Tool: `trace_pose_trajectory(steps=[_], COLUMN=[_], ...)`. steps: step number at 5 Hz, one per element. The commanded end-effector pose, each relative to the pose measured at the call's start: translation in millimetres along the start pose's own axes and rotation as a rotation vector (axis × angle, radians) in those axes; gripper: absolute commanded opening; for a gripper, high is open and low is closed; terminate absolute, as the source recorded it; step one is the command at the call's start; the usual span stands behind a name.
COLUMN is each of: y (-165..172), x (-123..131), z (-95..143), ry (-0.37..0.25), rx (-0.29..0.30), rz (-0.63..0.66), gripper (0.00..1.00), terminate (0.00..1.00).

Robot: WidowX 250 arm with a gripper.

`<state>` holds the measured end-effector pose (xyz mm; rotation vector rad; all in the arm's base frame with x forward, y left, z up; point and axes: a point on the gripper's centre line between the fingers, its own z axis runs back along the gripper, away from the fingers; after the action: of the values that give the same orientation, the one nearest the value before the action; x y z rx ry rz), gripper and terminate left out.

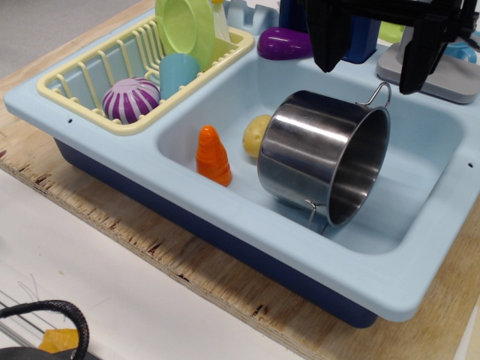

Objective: Flip pot upright which is in sink

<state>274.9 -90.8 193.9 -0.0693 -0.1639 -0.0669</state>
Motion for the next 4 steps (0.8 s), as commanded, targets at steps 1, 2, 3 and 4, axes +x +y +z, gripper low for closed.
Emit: trace_pose_trajectory(steps=[1, 2, 3, 4], y=[0.0, -5.4, -9.0, -12.0], x=[0.0, -3.1, -4.0, -6.9], z=[0.0, -5.4, -13.2, -24.8], ry=[0.000, 0.046, 0.126, 0.153], rx=[0.000, 0.113, 0.241, 0.284], rz=[0.000, 0.049, 0.115, 0.147], gripper=[1.00, 1.00, 1.00, 1.00], terminate=[0.00, 0.00, 0.00, 0.00])
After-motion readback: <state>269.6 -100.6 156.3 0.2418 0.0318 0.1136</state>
